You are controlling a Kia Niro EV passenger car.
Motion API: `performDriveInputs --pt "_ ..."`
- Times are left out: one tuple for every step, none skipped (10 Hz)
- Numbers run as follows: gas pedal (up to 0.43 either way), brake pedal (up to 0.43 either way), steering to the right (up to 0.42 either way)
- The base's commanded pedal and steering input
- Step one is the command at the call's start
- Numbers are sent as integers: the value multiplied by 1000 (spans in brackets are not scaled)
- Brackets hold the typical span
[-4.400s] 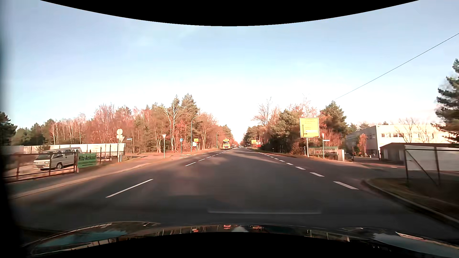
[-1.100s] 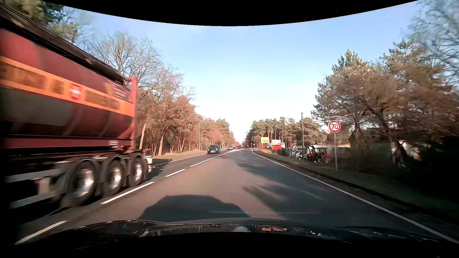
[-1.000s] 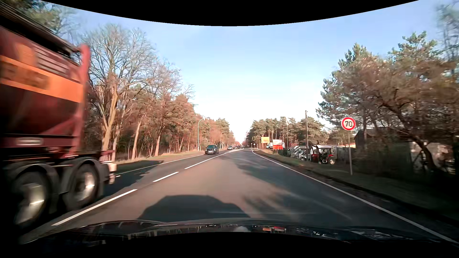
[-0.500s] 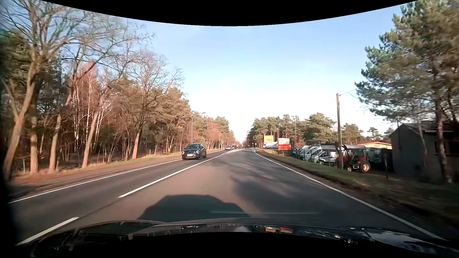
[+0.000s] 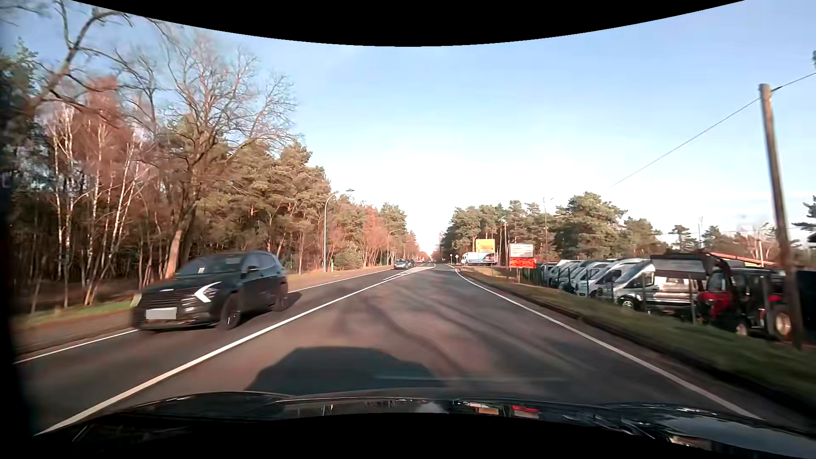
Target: Follow the waypoints while adhering to traffic rules and regulations
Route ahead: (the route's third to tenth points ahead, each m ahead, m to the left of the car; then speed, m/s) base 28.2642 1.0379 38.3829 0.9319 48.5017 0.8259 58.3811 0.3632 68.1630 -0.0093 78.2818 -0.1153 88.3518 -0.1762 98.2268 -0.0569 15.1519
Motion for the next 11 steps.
performDriveInputs --pt "228 0 6" --pt "228 0 6" --pt "228 0 7" --pt "228 0 7" --pt "228 0 7" --pt "228 0 7" --pt "228 0 7" --pt "220 0 7" --pt "220 0 7" --pt "197 0 7" --pt "197 0 7"
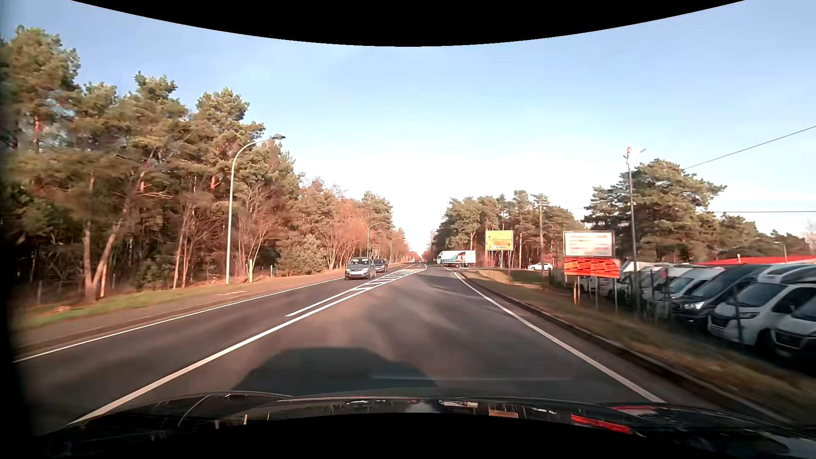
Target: Follow the waypoints while adhering to traffic rules and regulations
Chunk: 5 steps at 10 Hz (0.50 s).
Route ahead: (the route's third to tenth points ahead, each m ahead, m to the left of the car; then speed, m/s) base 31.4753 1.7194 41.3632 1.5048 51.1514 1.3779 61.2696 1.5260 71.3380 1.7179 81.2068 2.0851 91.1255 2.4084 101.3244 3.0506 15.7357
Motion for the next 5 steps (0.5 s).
performDriveInputs --pt "189 0 7" --pt "177 0 6" --pt "177 0 5" --pt "169 0 6" --pt "169 0 5"
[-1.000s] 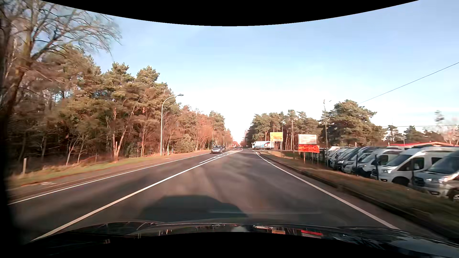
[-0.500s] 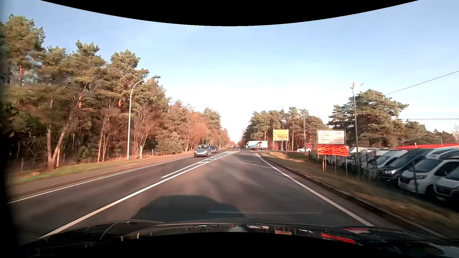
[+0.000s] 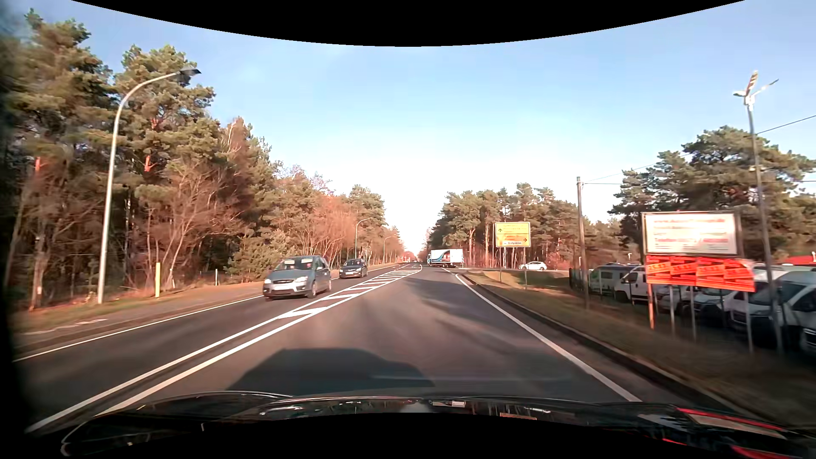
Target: Follow the waypoints while adhering to traffic rules and regulations
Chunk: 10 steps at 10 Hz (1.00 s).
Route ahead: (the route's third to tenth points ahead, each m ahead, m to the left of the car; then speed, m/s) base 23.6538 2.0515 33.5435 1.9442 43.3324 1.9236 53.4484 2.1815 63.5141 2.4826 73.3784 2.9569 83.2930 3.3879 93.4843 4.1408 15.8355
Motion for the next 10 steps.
performDriveInputs --pt "157 0 5" --pt "157 0 5" --pt "157 0 4" --pt "150 0 4" --pt "150 0 4" --pt "150 0 4" --pt "138 0 4" --pt "138 0 4" --pt "130 0 4" --pt "130 0 4"
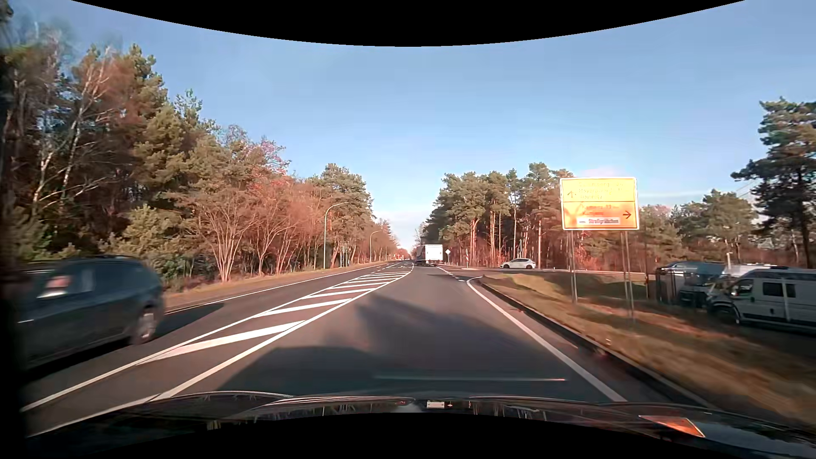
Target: Follow the waypoints while adhering to traffic rules and regulations
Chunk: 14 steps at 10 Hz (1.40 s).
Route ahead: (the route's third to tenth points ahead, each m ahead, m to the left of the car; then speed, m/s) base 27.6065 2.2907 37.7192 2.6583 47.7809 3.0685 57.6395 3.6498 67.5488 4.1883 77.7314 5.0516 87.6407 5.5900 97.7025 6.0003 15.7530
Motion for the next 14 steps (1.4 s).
performDriveInputs --pt "130 0 4" --pt "130 0 3" --pt "118 0 3" --pt "118 0 1" --pt "118 0 0" --pt "118 0 -2" --pt "118 0 -3" --pt "118 0 -5" --pt "110 0 -6" --pt "110 0 -6" --pt "110 0 -6" --pt "98 0 -7" --pt "87 0 -8" --pt "87 0 -8"
